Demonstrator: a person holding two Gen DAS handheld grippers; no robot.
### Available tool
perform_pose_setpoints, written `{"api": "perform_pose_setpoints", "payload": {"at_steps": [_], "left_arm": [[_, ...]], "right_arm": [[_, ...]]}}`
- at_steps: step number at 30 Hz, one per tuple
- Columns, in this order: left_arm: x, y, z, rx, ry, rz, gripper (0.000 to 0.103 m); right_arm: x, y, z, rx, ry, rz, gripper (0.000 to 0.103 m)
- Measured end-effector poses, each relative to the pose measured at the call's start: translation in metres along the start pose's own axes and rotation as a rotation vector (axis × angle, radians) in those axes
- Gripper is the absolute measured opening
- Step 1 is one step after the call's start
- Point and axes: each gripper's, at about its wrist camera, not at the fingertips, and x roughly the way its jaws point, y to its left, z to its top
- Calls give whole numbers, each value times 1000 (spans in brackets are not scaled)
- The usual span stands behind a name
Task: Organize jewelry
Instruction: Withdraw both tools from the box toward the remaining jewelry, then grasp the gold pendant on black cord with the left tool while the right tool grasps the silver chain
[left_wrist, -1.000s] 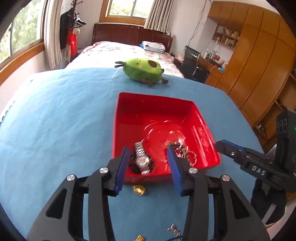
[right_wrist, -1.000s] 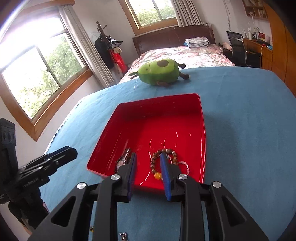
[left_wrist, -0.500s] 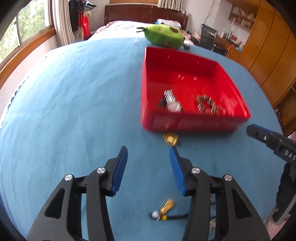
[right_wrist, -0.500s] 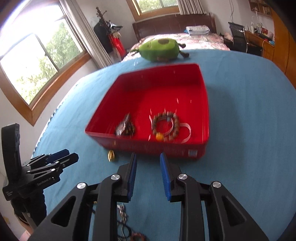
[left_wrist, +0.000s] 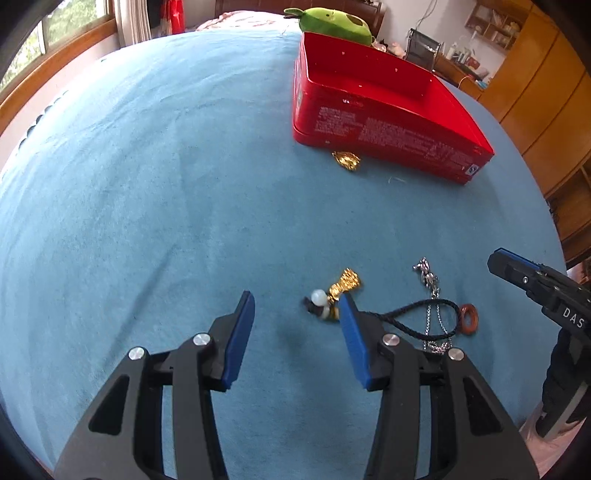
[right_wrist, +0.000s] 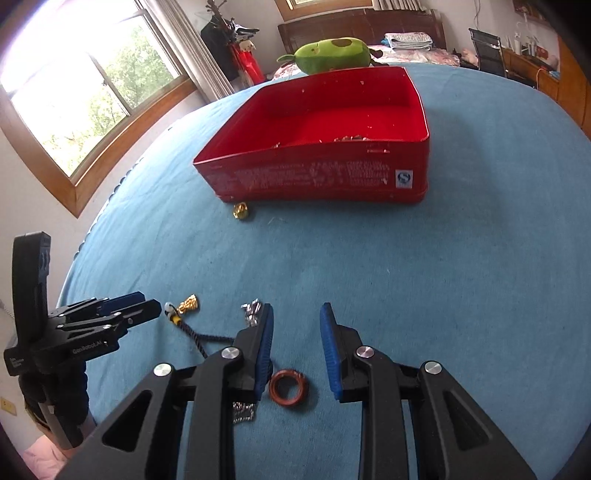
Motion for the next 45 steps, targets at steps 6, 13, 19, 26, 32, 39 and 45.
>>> {"api": "perform_pose_setpoints", "payload": {"at_steps": [6,13,19,26,32,39,45], "left_arm": [[14,-13,1,0,37,5,45],[24,-25,4,24,48,40,38],[26,-29,4,55,34,67,17],[27,-24,14,83,13,43,13],[12,9,20,102,-30,45,13],[3,41,17,72,-42,31,13],[7,42,12,69,-31,9,13]], "right_arm": [[3,-3,-5,15,10,4,27],[0,-4,-10,4,12,3,27],[6,-1,-10,3,25,11,27],[8,9,-11,-21,33,26,27],[5,15,-27,-44,81,61,27],[7,36,-38,-91,125,88,27],[15,49,-44,-104,174,88,27]]}}
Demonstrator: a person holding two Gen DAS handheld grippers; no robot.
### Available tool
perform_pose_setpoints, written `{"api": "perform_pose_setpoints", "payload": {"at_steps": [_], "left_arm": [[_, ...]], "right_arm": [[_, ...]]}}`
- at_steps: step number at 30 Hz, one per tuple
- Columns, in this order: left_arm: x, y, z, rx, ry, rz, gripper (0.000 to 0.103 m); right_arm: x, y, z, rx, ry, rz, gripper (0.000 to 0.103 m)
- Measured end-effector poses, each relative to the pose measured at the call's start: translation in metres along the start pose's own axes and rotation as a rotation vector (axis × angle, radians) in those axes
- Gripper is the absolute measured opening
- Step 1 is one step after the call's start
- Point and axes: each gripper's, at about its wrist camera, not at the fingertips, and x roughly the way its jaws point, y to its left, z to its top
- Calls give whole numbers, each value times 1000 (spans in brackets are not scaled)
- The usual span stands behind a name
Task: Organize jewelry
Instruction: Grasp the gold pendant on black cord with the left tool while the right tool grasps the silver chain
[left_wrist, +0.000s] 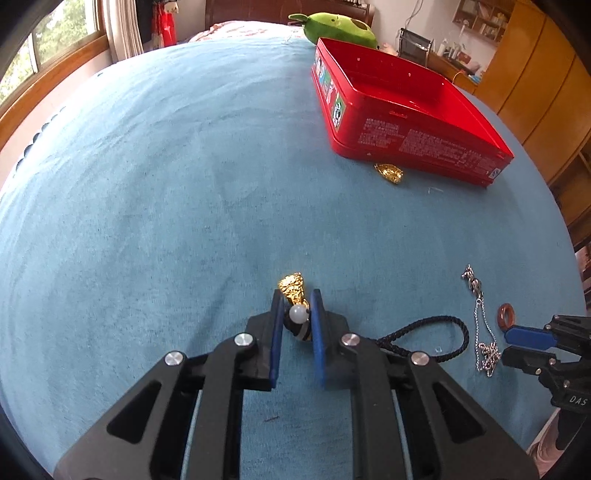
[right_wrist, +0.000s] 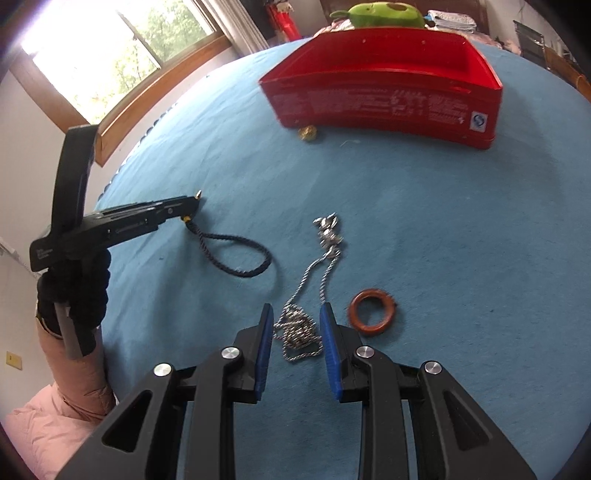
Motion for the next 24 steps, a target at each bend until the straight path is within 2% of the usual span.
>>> {"api": "perform_pose_setpoints", "payload": {"at_steps": [4,8,9,10,11,16,22,24], "left_arm": [[-4,0,-5,10,-2,-11,13],[-3,2,-8,3,2,-12,13],[-3,3,-9,3,3,-11,13],[-1,2,-8,5,2,-9,13],[-1,2,-8,8,1,-5,13],[3,-1,-7,9,0,-7,13],[2,2,-8,5,-4,-16,13],[2,3,-8,3,-5,-18,13]], "right_arm": [[11,-2,-4,12,37,-23,27],[15,2,-4,-7,26,-48,27],[16,4,-4,-24,21,-67,24],[17,7,-4,-36,17,-83,15],[19,8,-4,-49,14,-93,15],[12,0,7,-10,-20,-28,9],[-8,-9,36,28,-118,-17,9],[-5,-10,45,32,-114,-37,9]]}}
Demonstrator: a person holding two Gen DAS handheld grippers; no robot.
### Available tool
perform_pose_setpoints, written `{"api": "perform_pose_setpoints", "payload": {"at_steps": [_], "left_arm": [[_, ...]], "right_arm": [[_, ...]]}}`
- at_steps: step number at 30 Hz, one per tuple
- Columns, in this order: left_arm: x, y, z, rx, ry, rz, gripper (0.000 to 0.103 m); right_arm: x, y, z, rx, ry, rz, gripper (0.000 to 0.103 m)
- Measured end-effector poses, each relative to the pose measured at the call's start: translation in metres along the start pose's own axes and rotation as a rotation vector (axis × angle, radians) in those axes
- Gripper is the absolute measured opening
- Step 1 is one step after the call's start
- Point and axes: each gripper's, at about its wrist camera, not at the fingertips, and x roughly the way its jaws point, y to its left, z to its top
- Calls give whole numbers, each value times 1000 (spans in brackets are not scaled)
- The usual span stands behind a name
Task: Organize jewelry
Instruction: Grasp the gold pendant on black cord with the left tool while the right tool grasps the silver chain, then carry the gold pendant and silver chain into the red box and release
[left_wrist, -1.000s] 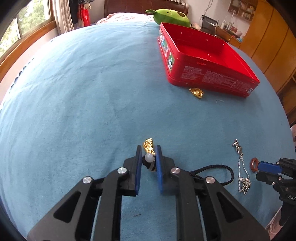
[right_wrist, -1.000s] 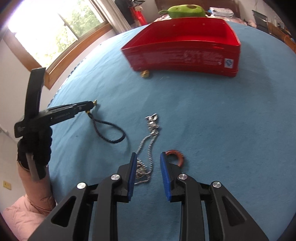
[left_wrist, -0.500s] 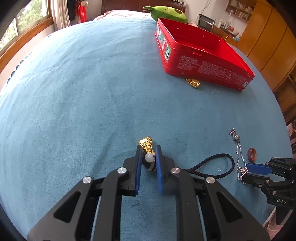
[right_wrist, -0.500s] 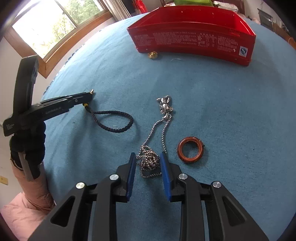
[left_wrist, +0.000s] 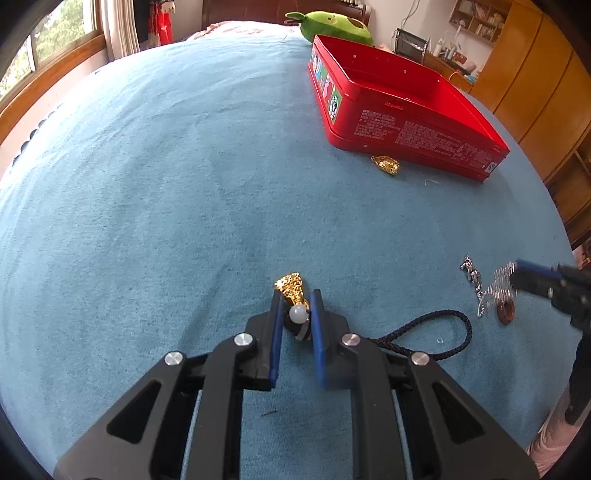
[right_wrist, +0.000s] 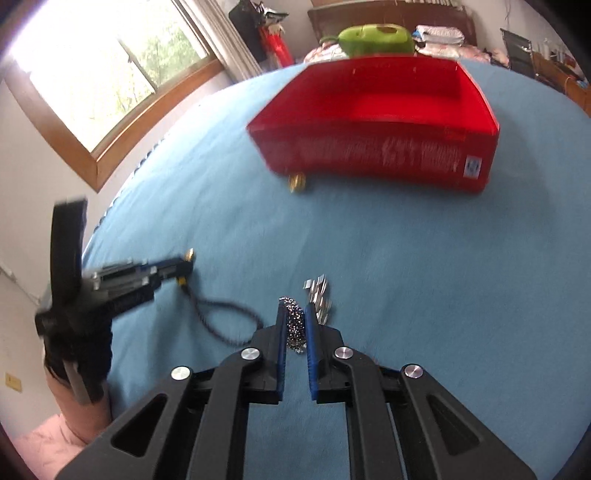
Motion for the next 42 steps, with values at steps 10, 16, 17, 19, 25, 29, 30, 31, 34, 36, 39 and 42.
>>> {"api": "perform_pose_setpoints", "payload": {"at_steps": [10,16,17,19,25,29,30,31,34,36,39,42], "left_arm": [[0,1,0,4,-3,-2,13],[-1,1,-1,6,-5,3,13],[-1,0,-1,6,-5,5,13],[-1,-1,-1,7,-5,6,13],[0,-7,1,16,1,8,13],[2,-12,3,19,8,9,13],[2,-13,4,19,9,9,13],[2,-14,5,20,9,8,13],[2,-19,8,27,9,3,13],[0,-23,11,32,3,2,13],[-6,-30,18,43,-13,-7,13],[-11,-38,24,56,-29,-8,13]], "right_arm": [[26,-13,0,26,51,-58,44],[40,2,-4,-31,68,-96,45],[42,4,-4,-38,67,-101,44],[47,12,-5,-74,58,-136,37],[47,8,-6,-78,40,-103,15],[40,-5,-2,-23,33,-48,15],[37,-8,-1,-16,25,-44,15],[34,-10,0,-7,18,-36,15],[20,-14,2,7,-6,-8,15],[13,-15,4,13,-24,5,15],[-2,-17,8,15,-53,15,15],[-16,-19,14,19,-79,20,15]]}}
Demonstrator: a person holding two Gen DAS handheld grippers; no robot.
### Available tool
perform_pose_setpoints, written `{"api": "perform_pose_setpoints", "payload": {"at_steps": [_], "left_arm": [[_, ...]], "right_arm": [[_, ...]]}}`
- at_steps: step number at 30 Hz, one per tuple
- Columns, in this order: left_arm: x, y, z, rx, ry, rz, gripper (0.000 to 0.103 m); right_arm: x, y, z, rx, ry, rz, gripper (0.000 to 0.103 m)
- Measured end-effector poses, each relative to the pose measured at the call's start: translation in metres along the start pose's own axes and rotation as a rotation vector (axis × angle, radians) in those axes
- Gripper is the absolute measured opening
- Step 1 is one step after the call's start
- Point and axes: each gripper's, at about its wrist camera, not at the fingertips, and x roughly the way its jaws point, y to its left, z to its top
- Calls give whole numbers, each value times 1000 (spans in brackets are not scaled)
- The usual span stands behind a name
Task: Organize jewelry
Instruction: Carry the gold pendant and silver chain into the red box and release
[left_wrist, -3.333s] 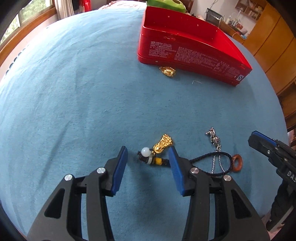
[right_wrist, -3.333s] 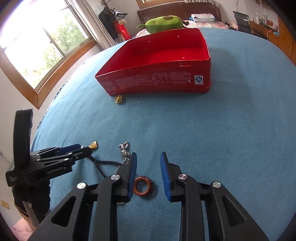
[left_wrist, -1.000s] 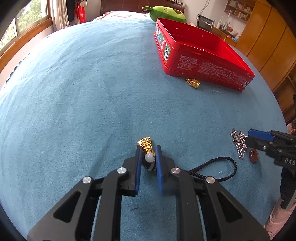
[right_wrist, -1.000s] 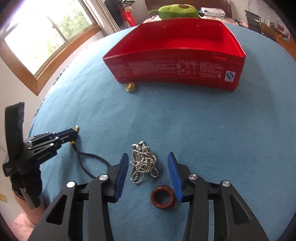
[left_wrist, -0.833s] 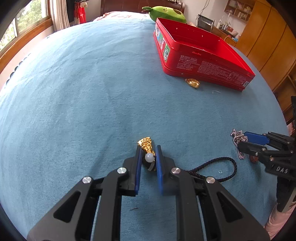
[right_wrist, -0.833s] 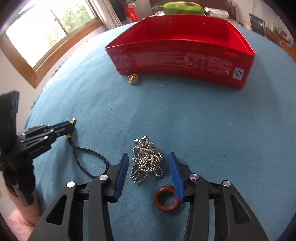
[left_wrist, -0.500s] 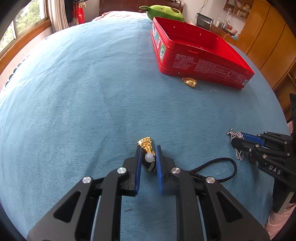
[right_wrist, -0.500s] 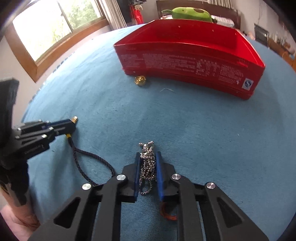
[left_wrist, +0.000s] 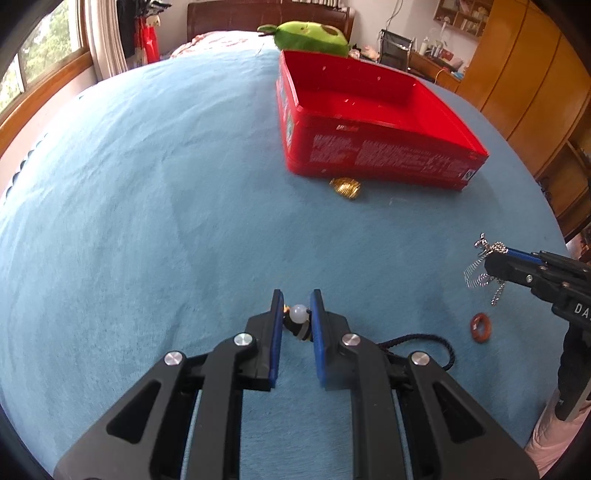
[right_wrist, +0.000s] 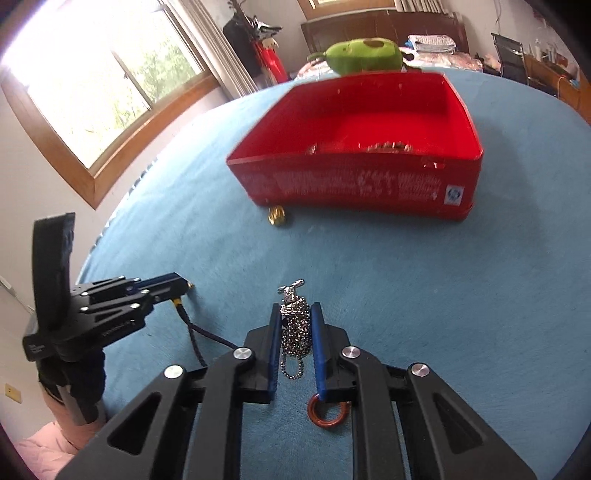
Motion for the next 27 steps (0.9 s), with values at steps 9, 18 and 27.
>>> {"api": "perform_pose_setpoints", "payload": {"at_steps": [9,18,27], "left_arm": [[-12,-7,14,-4,-31,-26,13],[-46,-26,59,25,-134,-38,13],[-56,-46,139,-14,-299,-79,13]], "right_arm": [[-12,-9,9,17,-39,-1,15],[-35,-11,50,4,-97,-26,15],[-35,-28,121,33,-205,-77,15]]}}
